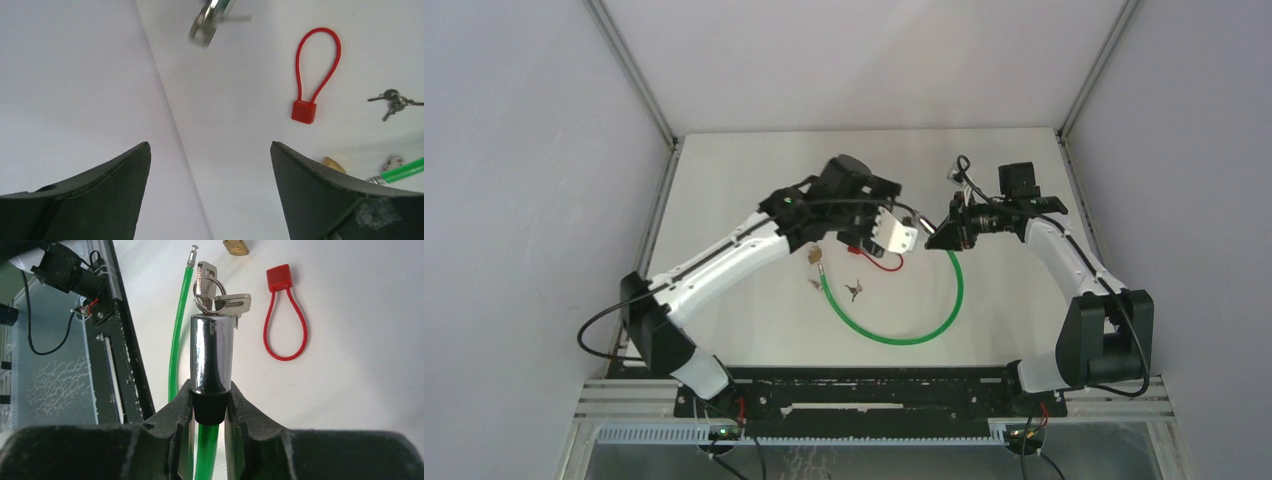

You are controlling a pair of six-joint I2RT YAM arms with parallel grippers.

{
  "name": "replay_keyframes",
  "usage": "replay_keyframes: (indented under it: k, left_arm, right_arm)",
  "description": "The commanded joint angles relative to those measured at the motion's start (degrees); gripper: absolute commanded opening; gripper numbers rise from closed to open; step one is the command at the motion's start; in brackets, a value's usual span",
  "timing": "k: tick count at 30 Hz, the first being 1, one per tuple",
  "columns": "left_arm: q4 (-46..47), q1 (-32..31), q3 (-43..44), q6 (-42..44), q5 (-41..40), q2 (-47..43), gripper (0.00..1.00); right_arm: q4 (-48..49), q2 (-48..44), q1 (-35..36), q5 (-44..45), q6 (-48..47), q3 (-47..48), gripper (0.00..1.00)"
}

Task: Lock with the key
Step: Lock the lock at the center of the board.

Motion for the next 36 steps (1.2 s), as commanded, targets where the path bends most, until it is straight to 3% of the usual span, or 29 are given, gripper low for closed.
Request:
replay_keyframes:
  k: [1,7,14,21,28,36]
  left_arm:
    - [-0.8,6.9,-3.9,-15.7,6.9,-8.7,0.94]
    - [1.5,16.0,-14.1,-37.7,6.4,-12.3,0.98]
    - [-1.8,25.9,-23.3,-55.2,16.7,-11.9,0.92]
    - [1.9,26.3,-30.6,-62.2,21.1,-11.8,0.87]
    - [12.8,26.1,-34.4,-71.8,26.5,-9.9,0.79]
    - [26.5,24.1,-37.4,-82.1,21.7,-5.8,0.72]
  right_arm:
    - [3.8,-3.4,-0.4,1.2,3.2,1.1,0.0]
    - [8.1,-6.0,-0.8,4.1,7.8,-0.2,0.0]
    - [11.6,-7.7,-3.6,7.8,12.1,-1.1,0.0]
    - [13.2,-8.7,-6.7,9.2,14.0,-2.0,0.0]
    - [13.4,-10.4,-7.6,10.5,14.3,-3.7,0.0]
    - [13.8,-11.0,-7.7,10.3,14.4,-4.4,0.0]
